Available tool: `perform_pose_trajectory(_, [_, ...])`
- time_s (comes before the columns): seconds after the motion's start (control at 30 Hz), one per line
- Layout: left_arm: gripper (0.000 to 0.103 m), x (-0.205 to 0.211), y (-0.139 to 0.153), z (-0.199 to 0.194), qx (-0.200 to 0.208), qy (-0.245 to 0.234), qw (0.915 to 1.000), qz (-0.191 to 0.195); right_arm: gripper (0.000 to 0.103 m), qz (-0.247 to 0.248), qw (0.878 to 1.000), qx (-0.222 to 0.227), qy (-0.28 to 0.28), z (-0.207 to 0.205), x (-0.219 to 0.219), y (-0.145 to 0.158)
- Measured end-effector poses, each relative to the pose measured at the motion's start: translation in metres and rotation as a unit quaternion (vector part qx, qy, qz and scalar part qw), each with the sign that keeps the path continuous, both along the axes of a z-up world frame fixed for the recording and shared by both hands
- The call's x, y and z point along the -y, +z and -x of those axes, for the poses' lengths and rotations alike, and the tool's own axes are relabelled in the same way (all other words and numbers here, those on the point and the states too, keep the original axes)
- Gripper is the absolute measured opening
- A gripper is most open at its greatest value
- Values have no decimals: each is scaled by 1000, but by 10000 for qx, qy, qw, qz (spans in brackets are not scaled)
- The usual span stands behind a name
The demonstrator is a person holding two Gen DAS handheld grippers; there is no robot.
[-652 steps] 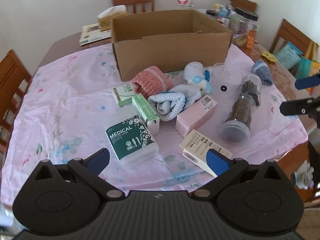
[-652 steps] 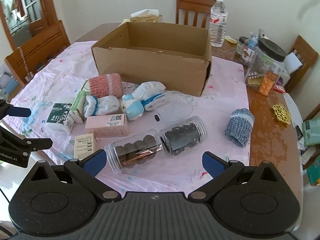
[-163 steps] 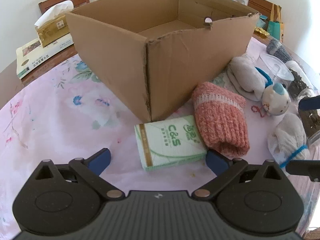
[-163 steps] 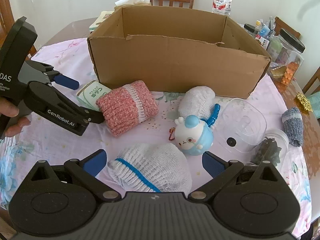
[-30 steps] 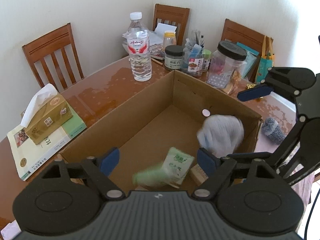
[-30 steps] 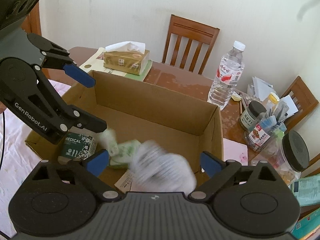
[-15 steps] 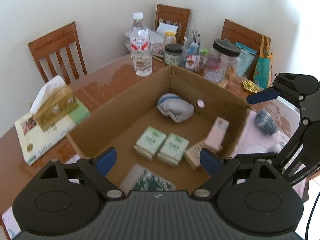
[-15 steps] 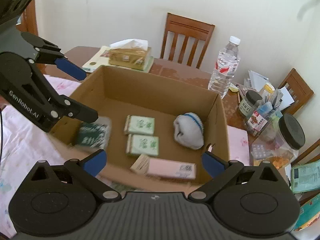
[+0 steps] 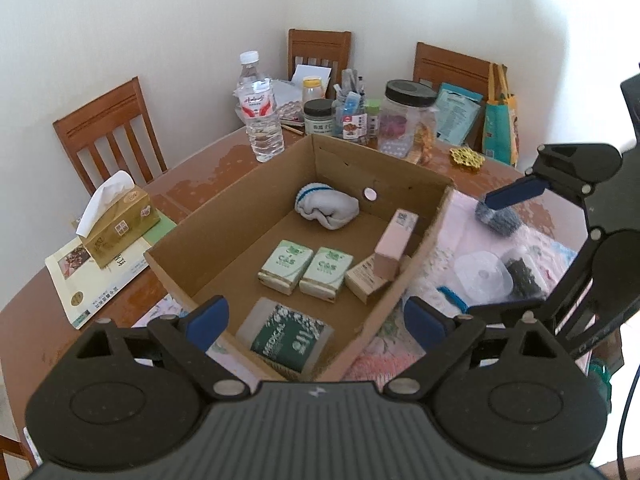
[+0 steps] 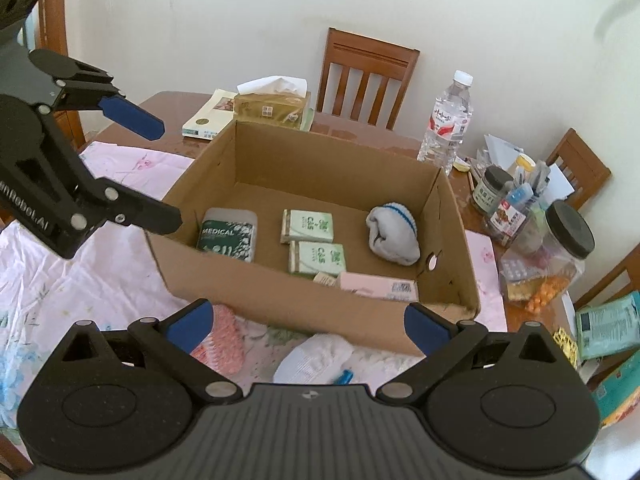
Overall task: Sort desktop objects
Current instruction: 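Withdraw both tools from the box toward the pink sock and plush toy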
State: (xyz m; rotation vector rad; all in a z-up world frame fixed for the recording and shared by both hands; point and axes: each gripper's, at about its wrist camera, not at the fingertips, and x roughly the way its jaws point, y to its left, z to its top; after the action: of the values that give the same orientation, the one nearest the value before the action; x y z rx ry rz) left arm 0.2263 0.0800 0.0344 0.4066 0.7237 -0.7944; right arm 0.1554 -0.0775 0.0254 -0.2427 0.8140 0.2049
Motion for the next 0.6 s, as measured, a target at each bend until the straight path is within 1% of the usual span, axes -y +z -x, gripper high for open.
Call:
perform_pose_trajectory(0.2, [94, -8, -10, 23, 85, -105, 9998, -123, 103, -96, 9998, -25, -193, 19, -8, -8])
perform_pose_trajectory(0.33, [94, -13, -15, 34, 82, -100, 9998, -125, 103, -160, 9993, -93, -328, 30, -13, -18])
perform_pose_trajectory(0.6, [94, -23, -29, 50, 33, 42, 9999, -97, 103, -44, 9986, -140, -517, 58, -28, -38])
